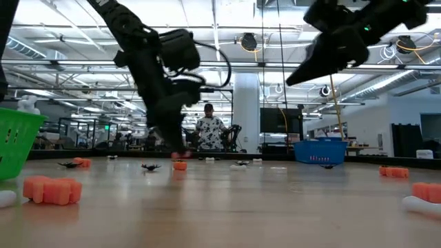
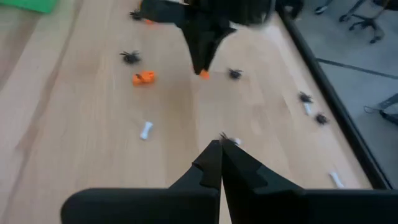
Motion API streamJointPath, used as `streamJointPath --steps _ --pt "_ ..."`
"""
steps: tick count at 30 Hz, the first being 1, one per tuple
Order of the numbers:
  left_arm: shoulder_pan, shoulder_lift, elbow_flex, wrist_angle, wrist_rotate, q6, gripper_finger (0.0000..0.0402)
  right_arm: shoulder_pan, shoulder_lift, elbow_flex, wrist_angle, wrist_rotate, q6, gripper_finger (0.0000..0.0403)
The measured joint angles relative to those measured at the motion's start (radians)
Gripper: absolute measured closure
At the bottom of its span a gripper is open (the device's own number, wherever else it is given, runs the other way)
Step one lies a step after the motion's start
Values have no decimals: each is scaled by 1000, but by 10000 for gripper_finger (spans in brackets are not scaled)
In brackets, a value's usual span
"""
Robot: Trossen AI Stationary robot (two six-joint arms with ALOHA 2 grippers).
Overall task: Sort Halloween decoration
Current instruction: Adjust the green bin into the bottom left, then put the orange toy skeleton into the blue bin
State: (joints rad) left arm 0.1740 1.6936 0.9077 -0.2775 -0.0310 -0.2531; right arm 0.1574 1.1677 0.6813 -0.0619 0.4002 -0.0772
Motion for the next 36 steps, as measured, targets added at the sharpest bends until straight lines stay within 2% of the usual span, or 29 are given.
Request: streamJointPath --steps 6,13,19,27,36 --pt "-6 0 83 134 6 -1 389 -21 -212 -181 101 46 17 403" --pt "-6 48 267 171 5 52 389 -30 -396 -238 102 49 46 403" --pt "13 185 433 228 1 107 390 -30 -428 -245 86 52 42 403" --pt "67 380 578 388 0 131 392 -25 -442 -245 86 79 34 403" --pt "92 565 781 429 28 129 391 -25 -468 -245 87 105 28 403"
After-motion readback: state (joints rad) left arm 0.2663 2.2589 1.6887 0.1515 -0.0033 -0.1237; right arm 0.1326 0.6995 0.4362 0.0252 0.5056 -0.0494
